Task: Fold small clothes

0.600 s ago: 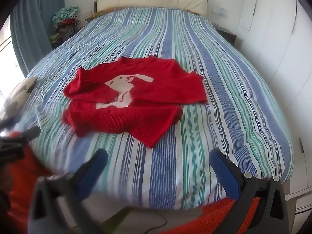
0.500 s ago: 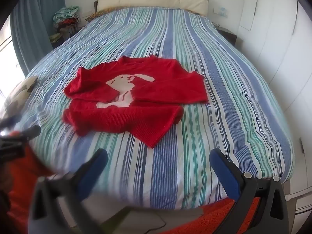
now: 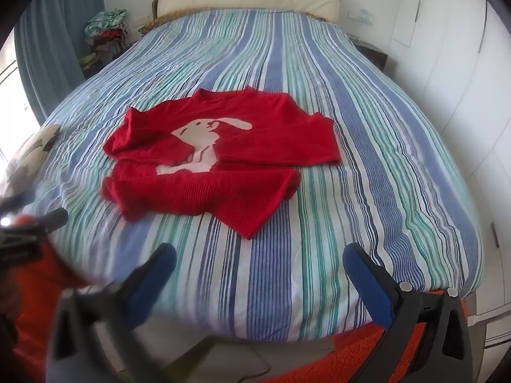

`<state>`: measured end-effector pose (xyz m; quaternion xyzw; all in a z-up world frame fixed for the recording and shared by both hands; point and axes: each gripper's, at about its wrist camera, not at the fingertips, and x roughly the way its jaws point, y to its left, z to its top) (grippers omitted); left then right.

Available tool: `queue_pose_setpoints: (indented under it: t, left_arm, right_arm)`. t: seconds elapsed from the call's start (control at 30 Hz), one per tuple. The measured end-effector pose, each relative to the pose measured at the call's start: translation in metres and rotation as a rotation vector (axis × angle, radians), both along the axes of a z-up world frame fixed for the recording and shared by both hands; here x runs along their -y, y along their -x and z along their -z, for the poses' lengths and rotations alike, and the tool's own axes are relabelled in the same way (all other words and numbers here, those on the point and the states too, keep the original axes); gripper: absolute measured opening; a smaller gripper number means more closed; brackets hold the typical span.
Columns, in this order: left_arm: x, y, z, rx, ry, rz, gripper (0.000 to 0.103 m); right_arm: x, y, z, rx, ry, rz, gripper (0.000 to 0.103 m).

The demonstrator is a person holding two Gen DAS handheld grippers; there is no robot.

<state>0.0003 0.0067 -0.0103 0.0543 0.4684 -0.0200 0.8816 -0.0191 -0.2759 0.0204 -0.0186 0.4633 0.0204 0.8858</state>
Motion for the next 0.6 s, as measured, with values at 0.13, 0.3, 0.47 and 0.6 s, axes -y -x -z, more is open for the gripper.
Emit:
queue_pose_setpoints:
  t: [0.13, 0.3, 0.47, 0.6]
  left_arm:
    - [0.0005, 0.0000, 0.0021, -0.004, -0.007, -0.001, 0.102]
    - [0.0028, -0.0003, 0.0041, -0.012, -0.010, 0.008, 0.102]
    - [0.0041, 0.0015, 0.0059, -0.014, -0.020, 0.013, 0.102]
    - [0.0041, 0.0012, 0.0043, -0.011, -0.022, 0.009, 0.102]
  right_arm:
    - [0.0015, -0.0004, 0.0014, -0.002, 0.009, 0.008, 0.103]
    - [0.0010, -0.0017, 0.0031, -0.008, 0.017, 0.012, 0.103]
    - [0.0004, -0.0021, 0.0033, -0.008, 0.020, 0.012, 0.103]
    - [0.0002, -0.0021, 0.0041, -0.011, 0.024, 0.014, 0.103]
